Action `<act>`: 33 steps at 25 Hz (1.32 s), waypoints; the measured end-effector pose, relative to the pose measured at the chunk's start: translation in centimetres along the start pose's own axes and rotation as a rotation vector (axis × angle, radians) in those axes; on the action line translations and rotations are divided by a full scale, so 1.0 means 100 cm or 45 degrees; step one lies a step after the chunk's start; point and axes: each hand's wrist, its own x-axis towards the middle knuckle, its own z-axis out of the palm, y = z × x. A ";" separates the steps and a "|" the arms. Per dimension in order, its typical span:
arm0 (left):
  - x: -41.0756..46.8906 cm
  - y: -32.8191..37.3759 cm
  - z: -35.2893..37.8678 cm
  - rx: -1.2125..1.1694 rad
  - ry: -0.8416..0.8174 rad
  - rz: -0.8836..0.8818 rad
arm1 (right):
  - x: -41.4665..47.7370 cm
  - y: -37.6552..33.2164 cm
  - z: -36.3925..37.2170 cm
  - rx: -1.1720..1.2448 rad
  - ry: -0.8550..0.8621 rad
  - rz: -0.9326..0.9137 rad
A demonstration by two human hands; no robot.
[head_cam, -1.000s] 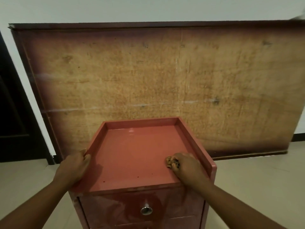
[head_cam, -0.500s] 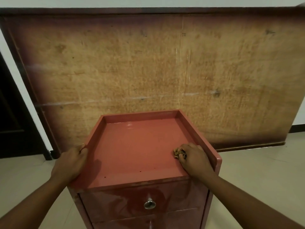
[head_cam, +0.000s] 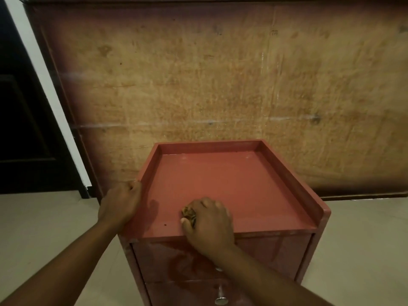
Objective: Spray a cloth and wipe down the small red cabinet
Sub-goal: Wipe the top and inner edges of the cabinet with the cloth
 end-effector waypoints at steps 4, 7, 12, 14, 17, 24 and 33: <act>0.001 0.000 -0.002 -0.045 -0.019 -0.031 | 0.012 -0.072 0.034 0.100 -0.087 -0.109; -0.001 0.000 -0.001 -0.089 -0.016 -0.030 | 0.017 -0.102 0.037 0.140 -0.250 -0.144; 0.000 -0.003 0.001 -0.099 -0.022 -0.028 | 0.028 -0.104 0.052 0.126 -0.259 -0.098; 0.000 -0.002 0.001 -0.090 -0.032 -0.016 | 0.038 -0.105 0.060 0.151 -0.291 -0.061; -0.002 0.000 0.000 -0.060 -0.035 0.012 | 0.053 -0.102 0.064 0.144 -0.316 -0.045; -0.005 0.008 -0.005 0.059 -0.072 0.095 | 0.071 -0.086 0.061 0.117 -0.313 -0.179; -0.002 0.005 -0.005 0.225 -0.109 0.141 | 0.077 0.111 -0.016 -0.117 0.000 0.185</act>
